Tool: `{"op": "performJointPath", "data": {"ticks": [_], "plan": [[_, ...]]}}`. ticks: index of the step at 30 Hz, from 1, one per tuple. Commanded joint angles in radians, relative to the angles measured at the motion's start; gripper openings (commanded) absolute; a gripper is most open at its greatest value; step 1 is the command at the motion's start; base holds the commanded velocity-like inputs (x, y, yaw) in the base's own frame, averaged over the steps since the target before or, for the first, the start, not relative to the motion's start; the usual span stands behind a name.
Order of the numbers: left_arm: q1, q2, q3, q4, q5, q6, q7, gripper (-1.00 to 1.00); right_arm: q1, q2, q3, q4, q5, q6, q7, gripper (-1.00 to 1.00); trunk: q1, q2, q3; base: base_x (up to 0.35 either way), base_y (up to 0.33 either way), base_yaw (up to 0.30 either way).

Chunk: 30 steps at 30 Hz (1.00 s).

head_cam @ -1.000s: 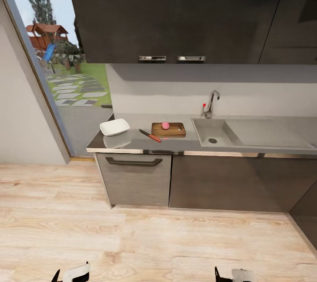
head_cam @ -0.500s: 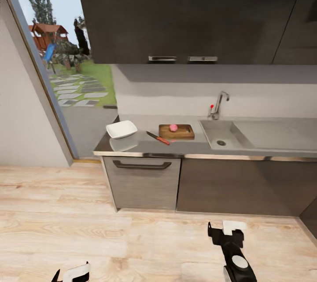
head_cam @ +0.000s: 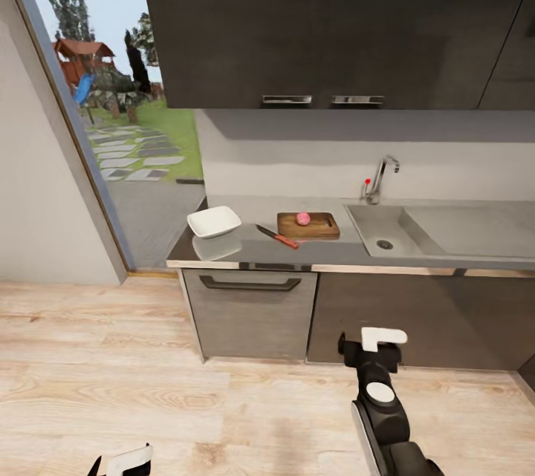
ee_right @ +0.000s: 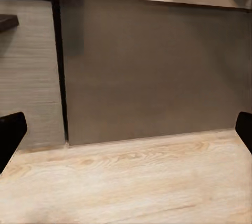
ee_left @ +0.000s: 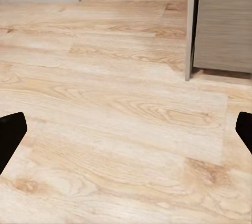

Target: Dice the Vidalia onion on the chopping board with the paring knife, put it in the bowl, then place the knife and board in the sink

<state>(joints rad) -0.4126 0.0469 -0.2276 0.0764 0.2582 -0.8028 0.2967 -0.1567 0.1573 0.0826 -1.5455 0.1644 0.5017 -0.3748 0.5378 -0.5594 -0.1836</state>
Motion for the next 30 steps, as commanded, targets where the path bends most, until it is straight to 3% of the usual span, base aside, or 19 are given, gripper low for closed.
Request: {"op": "performJointPath", "data": {"ticks": [1, 10, 11, 19, 24, 30], "plan": [[-0.002, -0.001, -0.009, 0.003, 0.005, -0.004, 0.002, 1.00, -0.024, 0.015, 0.006, -0.010, 0.015, 0.036, -0.011, 1.00, 0.000, -0.002, -0.002, 0.004, 0.006, 0.000], [-0.002, -0.002, -0.009, 0.003, 0.005, -0.003, 0.002, 1.00, -0.171, 0.017, 0.015, -0.024, 0.030, 0.183, -0.027, 1.00, 0.000, -0.002, -0.002, 0.001, 0.002, 0.000], [-0.001, -0.002, -0.009, 0.003, 0.005, -0.003, 0.002, 1.00, -0.238, 0.017, 0.015, -0.024, 0.030, 0.234, -0.028, 1.00, 0.000, -0.002, -0.002, 0.000, 0.000, 0.000], [-0.002, -0.002, -0.009, 0.003, 0.005, -0.002, 0.002, 1.00, -0.438, 0.017, 0.016, -0.021, 0.026, 0.404, -0.027, 1.00, 0.000, -0.002, -0.002, 0.005, 0.000, 0.000], [-0.002, -0.002, -0.009, 0.003, 0.005, -0.001, 0.002, 1.00, -0.497, 0.017, 0.016, -0.015, 0.022, 0.450, -0.023, 1.00, 0.000, -0.002, -0.002, 0.115, 0.002, 0.000], [-0.002, -0.002, -0.009, 0.003, 0.005, -0.001, 0.002, 1.00, -0.515, 0.017, 0.017, 0.010, 0.018, 0.463, -0.010, 1.00, 0.000, -0.002, -0.002, 0.237, 0.100, 0.000]]}}
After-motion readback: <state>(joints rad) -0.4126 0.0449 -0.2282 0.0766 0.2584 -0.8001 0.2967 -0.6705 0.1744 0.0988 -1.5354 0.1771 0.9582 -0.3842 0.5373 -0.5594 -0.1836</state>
